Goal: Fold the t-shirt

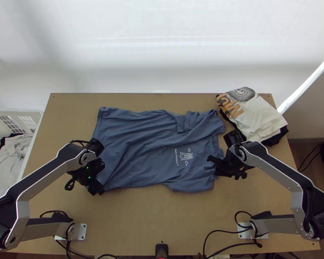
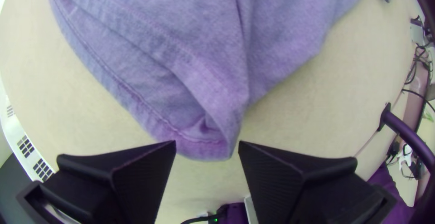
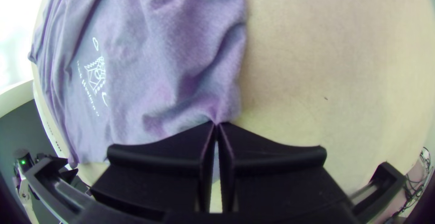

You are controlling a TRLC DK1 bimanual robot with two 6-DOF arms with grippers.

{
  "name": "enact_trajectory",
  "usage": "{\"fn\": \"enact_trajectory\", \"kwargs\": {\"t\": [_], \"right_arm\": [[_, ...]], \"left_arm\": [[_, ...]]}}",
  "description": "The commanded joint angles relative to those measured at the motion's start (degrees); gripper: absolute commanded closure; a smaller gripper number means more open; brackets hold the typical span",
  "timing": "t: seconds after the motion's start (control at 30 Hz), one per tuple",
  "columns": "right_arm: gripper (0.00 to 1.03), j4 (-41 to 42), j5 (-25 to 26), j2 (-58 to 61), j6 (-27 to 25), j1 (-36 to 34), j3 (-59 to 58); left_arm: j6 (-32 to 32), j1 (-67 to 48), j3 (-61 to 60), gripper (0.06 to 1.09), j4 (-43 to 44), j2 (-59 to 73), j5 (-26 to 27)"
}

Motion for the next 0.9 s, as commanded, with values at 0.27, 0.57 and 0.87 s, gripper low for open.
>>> {"fn": "enact_trajectory", "kwargs": {"t": [0.27, 0.57, 0.87], "right_arm": [[1.00, -0.61, 0.86, -1.43, 1.81, 0.59, 1.41], [1.00, -1.05, 7.89, -7.85, 1.19, 0.15, 6.51], [1.00, 1.94, 16.59, -12.95, -3.03, -1.08, 18.37]], "left_arm": [[-1.71, -1.50, -1.06, 1.04, 4.60, -1.03, 3.76], [-6.63, 8.78, 5.71, 1.04, 10.22, -1.12, 4.46], [-19.11, 21.00, 18.28, 1.04, 16.20, -4.81, 9.73]]}}
